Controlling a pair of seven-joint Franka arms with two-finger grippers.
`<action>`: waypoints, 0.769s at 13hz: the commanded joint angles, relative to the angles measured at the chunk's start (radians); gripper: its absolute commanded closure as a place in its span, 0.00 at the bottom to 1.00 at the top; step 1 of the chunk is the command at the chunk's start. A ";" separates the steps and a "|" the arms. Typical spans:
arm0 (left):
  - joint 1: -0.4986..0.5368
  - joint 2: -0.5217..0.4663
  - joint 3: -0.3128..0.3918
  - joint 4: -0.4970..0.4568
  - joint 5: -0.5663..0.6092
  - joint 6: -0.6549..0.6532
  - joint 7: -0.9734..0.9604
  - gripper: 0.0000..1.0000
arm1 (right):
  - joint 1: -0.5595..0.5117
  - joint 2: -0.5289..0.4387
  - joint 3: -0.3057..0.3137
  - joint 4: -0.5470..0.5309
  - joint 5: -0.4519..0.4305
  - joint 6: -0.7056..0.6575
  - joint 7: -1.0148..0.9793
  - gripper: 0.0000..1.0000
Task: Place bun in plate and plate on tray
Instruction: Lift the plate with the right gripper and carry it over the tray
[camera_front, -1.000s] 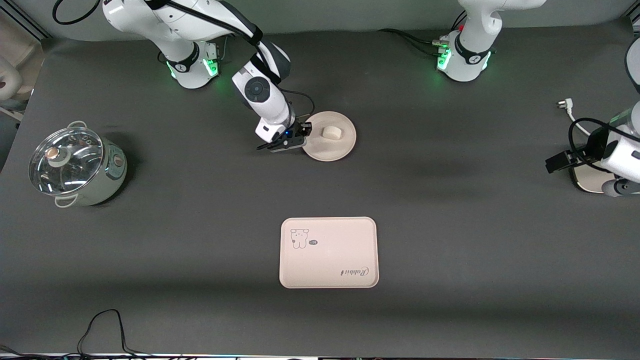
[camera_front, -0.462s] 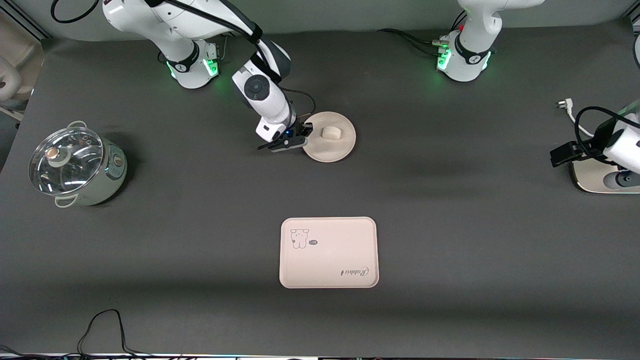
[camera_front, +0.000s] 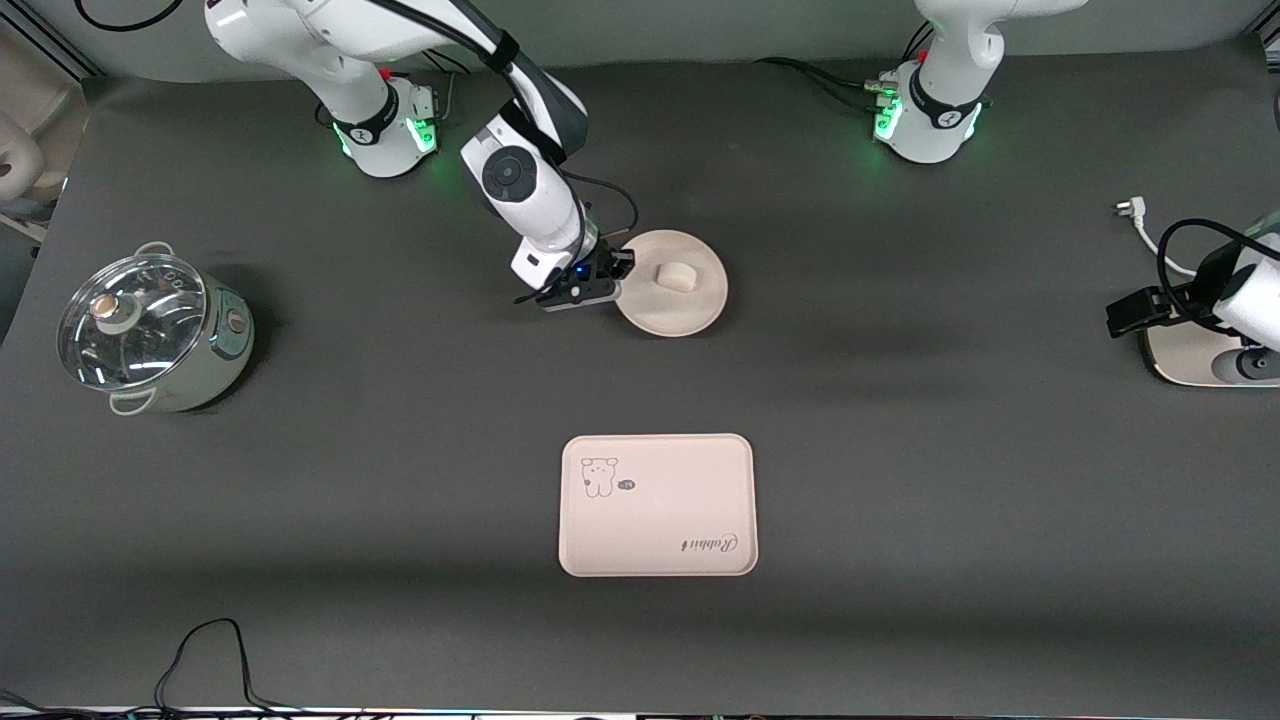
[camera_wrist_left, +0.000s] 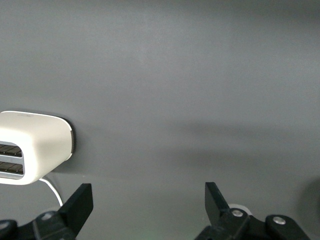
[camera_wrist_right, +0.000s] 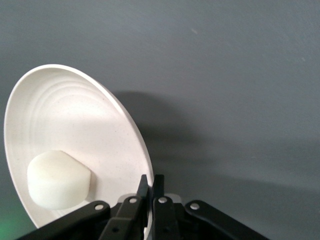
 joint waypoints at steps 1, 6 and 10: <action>-0.001 0.012 0.010 0.032 0.008 -0.013 0.019 0.00 | -0.034 0.002 0.013 0.182 0.043 -0.173 0.018 1.00; -0.004 0.007 0.039 0.036 0.011 -0.022 0.021 0.00 | -0.083 0.081 -0.024 0.561 0.029 -0.415 0.016 1.00; 0.006 0.000 0.042 0.035 0.005 -0.075 0.020 0.00 | -0.088 0.271 -0.125 0.866 0.021 -0.468 -0.011 1.00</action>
